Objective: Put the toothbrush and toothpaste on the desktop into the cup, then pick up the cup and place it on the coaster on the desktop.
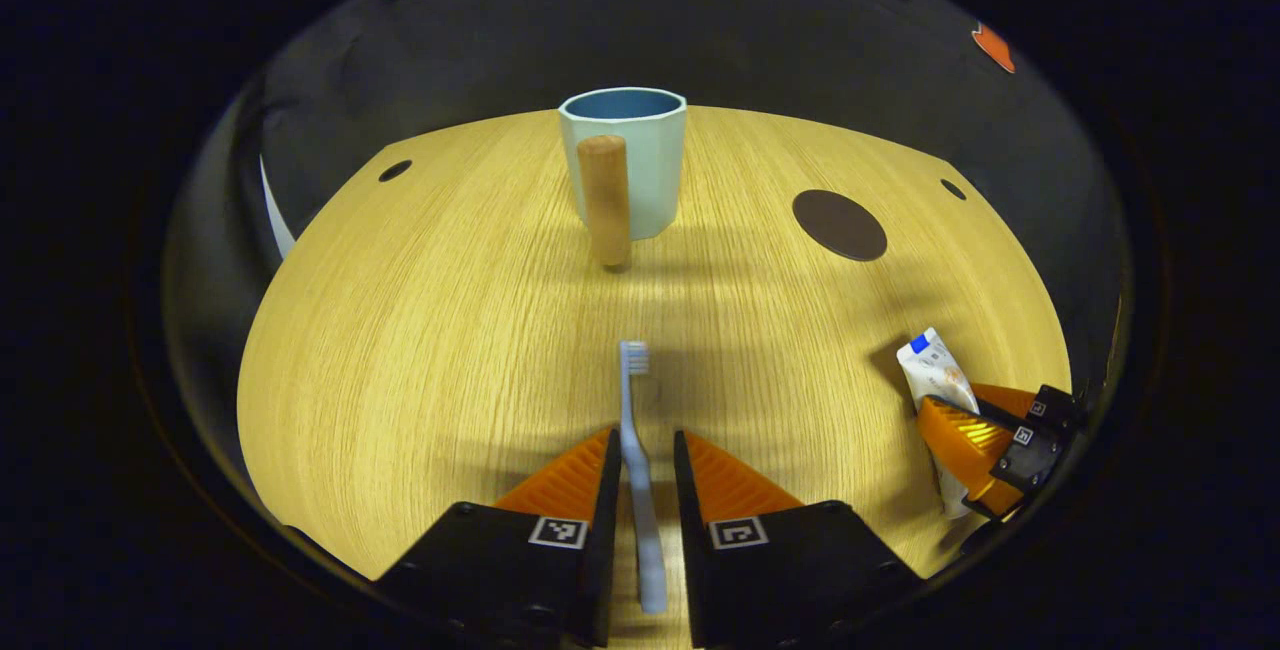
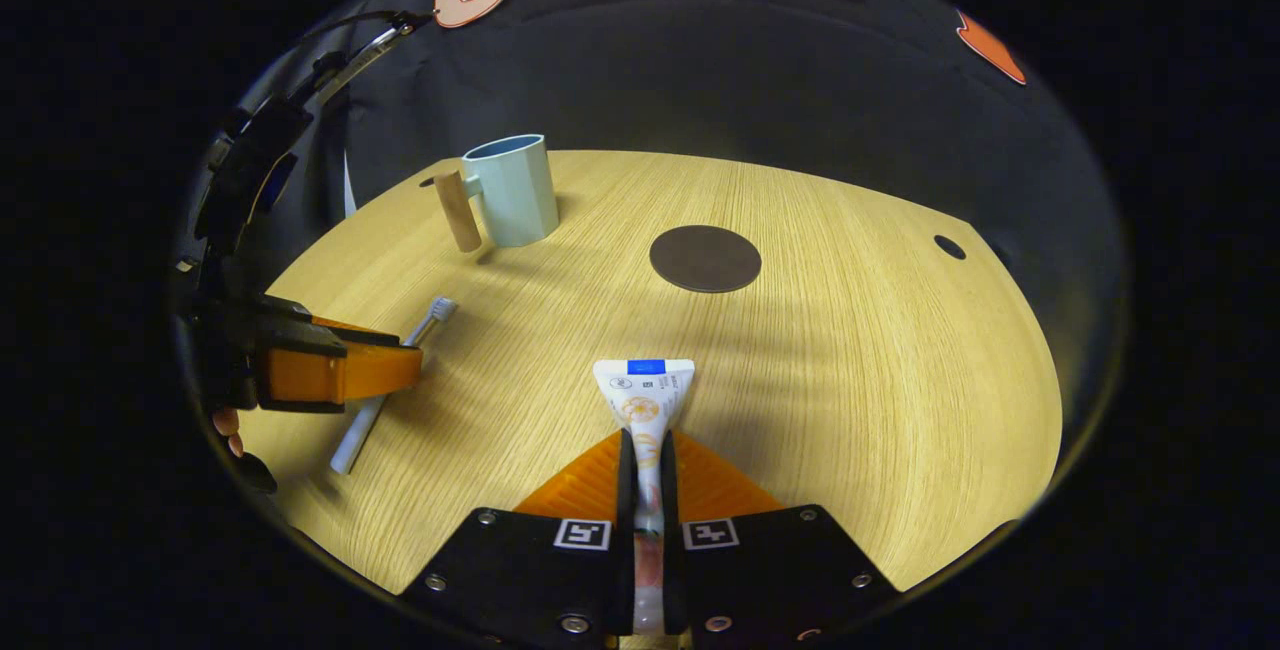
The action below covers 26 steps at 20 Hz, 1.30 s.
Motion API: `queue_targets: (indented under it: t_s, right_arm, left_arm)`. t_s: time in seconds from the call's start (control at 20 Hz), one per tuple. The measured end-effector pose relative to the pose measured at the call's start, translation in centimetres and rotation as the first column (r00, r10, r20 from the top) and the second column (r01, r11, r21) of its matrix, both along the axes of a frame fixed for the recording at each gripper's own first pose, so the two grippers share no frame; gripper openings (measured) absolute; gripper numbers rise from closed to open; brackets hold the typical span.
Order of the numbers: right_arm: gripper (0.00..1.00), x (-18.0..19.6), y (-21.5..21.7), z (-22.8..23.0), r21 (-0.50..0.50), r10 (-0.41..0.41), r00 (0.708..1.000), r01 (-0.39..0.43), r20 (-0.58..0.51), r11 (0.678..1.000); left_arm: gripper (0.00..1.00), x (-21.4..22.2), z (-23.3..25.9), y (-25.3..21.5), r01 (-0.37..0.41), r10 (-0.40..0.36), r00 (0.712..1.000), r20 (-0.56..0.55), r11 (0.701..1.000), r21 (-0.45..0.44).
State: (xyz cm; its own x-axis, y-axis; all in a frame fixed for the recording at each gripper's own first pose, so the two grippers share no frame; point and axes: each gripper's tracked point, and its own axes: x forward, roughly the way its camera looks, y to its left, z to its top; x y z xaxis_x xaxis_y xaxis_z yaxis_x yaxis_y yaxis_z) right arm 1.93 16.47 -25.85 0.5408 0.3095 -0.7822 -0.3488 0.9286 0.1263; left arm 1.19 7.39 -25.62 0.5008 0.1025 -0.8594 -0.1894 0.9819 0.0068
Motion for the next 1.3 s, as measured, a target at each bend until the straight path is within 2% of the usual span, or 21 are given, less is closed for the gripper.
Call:
queue_targets:
  t_s: [0.05, 0.1, 0.2, 0.25, 0.35, 0.4, 0.45, 0.6, 0.85, 1.1, 1.15, 1.2, 1.3]
  right_arm:
    - [0.12, 0.1, 0.2, 0.2, 0.012, -0.004, 1.000, 0.004, 0.003, 1.000]
    - [0.12, 0.3, 0.2, 0.5, 0.018, -0.020, 1.000, 0.020, 0.006, 1.000]
    - [0.12, 0.6, 0.0, 1.0, 0.017, -0.035, 0.999, 0.035, 0.030, 0.999]
    - [0.12, 0.7, 0.0, 1.1, 0.019, -0.035, 0.999, 0.035, 0.034, 0.999]
    - [0.11, 0.4, 0.3, 1.2, 0.040, -0.023, 0.999, 0.022, 0.022, 0.999]
    - [0.10, 0.2, 0.5, 1.2, 0.055, -0.021, 1.000, 0.020, 0.007, 0.998]
    - [0.09, 0.0, 0.8, 1.2, 0.074, -0.017, 1.000, 0.017, -0.009, 0.997]
    - [0.06, -0.3, 1.3, 1.0, 0.084, -0.020, 0.999, 0.022, -0.025, 0.996]
    - [0.06, 0.2, 1.1, 1.8, 0.077, -0.046, 0.999, 0.044, 0.025, 0.996]
    - [0.06, 1.0, 1.2, 4.3, 0.139, -0.077, 0.994, 0.066, 0.076, 0.988]
    - [0.06, 1.0, 1.2, 4.9, 0.154, -0.082, 0.993, 0.068, 0.086, 0.986]
    - [0.06, 1.1, 1.2, 5.4, 0.163, -0.085, 0.992, 0.069, 0.092, 0.984]
    - [0.06, 1.6, 1.2, 6.5, 0.173, -0.095, 0.988, 0.073, 0.122, 0.982]
  left_arm:
    - [0.28, 0.1, 0.1, -0.2, -0.020, 0.020, 1.000, -0.001, 1.000, -0.021]
    - [0.10, 0.0, 0.1, -0.3, -0.025, 0.025, 1.000, -0.001, 0.999, -0.038]
    - [0.12, -0.4, -0.2, 0.2, -0.044, 0.045, 0.999, 0.007, 0.997, -0.056]
    - [0.07, -0.6, -0.1, 0.7, -0.045, 0.046, 0.999, 0.012, 0.997, -0.068]
    - [0.07, -0.3, 0.0, 1.0, -0.039, 0.041, 0.999, 0.022, 0.996, -0.080]
    - [0.12, -0.2, 0.2, 0.8, -0.035, 0.037, 0.999, 0.024, 0.996, -0.085]
    - [0.04, 0.2, 0.3, 0.4, -0.031, 0.034, 0.999, 0.031, 0.995, -0.091]
    - [0.05, 0.6, 0.8, -0.4, -0.023, 0.028, 0.999, 0.047, 0.994, -0.107]
    - [0.05, 1.2, 0.8, 0.1, -0.015, 0.032, 0.991, 0.128, 0.991, -0.130]
    - [0.05, 2.8, 1.5, 2.0, -0.018, 0.041, 0.969, 0.246, 0.995, -0.094]
    - [0.00, 3.0, 1.9, 3.0, -0.021, 0.042, 0.962, 0.270, 0.997, -0.079]
    - [0.05, 3.4, 2.3, 3.6, -0.017, 0.036, 0.953, 0.299, 0.998, -0.067]
    - [0.05, 4.0, 3.2, 4.7, -0.007, 0.023, 0.937, 0.350, 0.999, -0.046]
